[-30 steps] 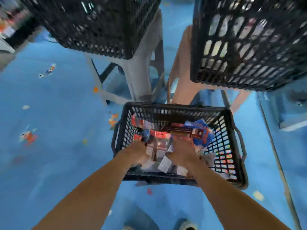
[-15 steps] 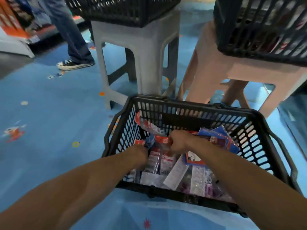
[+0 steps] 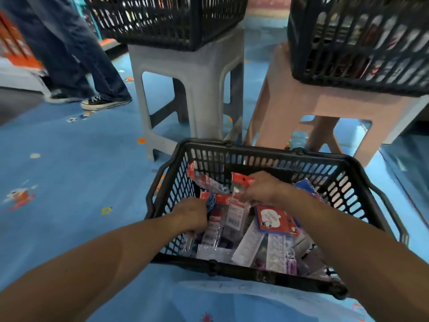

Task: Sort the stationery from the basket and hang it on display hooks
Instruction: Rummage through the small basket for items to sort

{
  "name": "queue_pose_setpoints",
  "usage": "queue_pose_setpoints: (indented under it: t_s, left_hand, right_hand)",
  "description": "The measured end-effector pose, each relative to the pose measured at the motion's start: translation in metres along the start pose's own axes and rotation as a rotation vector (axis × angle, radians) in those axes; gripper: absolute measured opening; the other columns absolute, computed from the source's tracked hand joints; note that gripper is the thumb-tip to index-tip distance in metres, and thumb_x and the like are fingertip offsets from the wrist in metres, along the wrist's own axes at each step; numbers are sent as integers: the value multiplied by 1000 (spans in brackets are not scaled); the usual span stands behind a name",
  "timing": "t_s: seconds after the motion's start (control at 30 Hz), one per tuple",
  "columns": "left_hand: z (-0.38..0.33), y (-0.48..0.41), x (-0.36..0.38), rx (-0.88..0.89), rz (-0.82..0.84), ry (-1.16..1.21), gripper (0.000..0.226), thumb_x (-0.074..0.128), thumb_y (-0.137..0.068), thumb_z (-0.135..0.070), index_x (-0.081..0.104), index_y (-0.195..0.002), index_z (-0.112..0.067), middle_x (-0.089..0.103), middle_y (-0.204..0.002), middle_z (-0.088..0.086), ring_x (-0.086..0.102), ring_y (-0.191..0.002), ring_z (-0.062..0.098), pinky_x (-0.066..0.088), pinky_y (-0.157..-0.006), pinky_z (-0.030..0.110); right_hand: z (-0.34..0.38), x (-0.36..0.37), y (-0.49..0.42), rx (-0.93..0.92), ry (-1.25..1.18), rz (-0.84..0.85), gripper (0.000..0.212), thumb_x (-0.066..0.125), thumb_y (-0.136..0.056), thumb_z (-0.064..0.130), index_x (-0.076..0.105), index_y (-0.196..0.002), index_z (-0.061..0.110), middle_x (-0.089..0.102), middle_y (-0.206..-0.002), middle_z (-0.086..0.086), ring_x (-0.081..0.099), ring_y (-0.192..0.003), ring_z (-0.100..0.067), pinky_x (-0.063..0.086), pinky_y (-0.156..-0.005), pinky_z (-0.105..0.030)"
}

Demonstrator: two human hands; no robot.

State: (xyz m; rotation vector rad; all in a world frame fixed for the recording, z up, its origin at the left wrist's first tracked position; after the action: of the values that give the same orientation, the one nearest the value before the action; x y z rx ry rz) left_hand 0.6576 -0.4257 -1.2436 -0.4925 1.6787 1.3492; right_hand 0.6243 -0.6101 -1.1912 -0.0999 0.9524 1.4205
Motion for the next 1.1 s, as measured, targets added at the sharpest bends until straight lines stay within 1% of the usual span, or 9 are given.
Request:
queue_pose_setpoints:
  t_s: [0.1,0.23,0.33,0.5,0.6,0.7,0.9,1.03,1.1]
  left_hand:
    - [0,1,-21,62,-113,-54,27,62,-88,-31,66,-104,-9,63,-87,5,61,-79,21,60,-75,33]
    - [0,-3,-44,140,-184,213,41,47,-96,-49,61,-90,-11,68,-94,7,61,-81,22,50,-71,31]
    - [-6,3,-57,259,-233,494,34,53,-101,-42,50,-73,-22,58,-78,0,57,-74,16,45,-65,25]
    - [-20,11,-60,342,-177,933,21,55,-103,-30,46,-88,-18,46,-72,0,44,-63,14,40,-57,31]
    - [-29,11,-56,320,-109,1065,21,58,-101,-34,48,-96,-17,56,-85,8,60,-77,23,61,-72,46]
    - [-30,11,-49,259,-4,1284,18,60,-101,-25,49,-110,-13,68,-108,14,72,-101,30,63,-84,52]
    - [-30,10,-44,211,114,1528,32,61,-100,-10,45,-128,-10,70,-114,18,75,-98,29,63,-83,50]
    - [-35,16,-51,326,192,1576,22,48,-101,-7,64,-116,-6,69,-109,16,66,-104,33,57,-96,58]
    - [-34,16,-53,341,212,1600,25,45,-99,-8,64,-115,-5,66,-104,14,64,-101,32,56,-96,58]
  right_hand:
    - [-1,-11,6,22,-196,-49,18,80,-82,2,66,-71,7,69,-71,-15,66,-60,-20,52,-49,-22]
    - [-6,-14,6,49,-374,-66,15,71,-89,3,64,-76,6,67,-59,-9,63,-50,-19,54,-54,-30]
    - [0,-17,10,21,-442,-113,7,70,-92,11,69,-89,5,75,-83,-15,72,-65,-19,57,-58,-29]
    - [7,0,11,18,-652,-49,17,70,-94,14,69,-107,4,75,-97,-20,76,-83,-29,63,-76,-48]
    - [14,3,11,15,-728,-23,22,68,-98,18,68,-112,1,74,-94,-15,73,-80,-22,63,-68,-36]
    - [19,5,9,-5,-777,64,19,68,-96,16,72,-109,2,75,-98,-13,72,-88,-19,62,-79,-35]
    - [13,1,10,-27,-718,2,26,73,-86,-5,66,-111,-5,74,-106,-19,74,-89,-24,59,-70,-28]
    - [12,1,12,-21,-656,3,24,81,-84,12,72,-104,2,78,-98,-13,75,-93,-28,61,-86,-44]
    - [14,3,13,-30,-693,23,17,79,-87,15,71,-101,7,78,-94,-10,75,-85,-24,60,-79,-41]
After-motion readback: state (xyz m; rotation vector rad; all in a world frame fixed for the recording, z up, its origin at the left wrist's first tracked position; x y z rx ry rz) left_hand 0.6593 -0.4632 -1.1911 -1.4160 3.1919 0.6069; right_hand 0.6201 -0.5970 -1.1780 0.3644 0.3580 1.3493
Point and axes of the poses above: each hand's wrist, its own y-axis away from the middle knuckle, its own x-axis out of the palm, z = x × y, the point moved 8 cm from there along -y, towards the middle knuckle
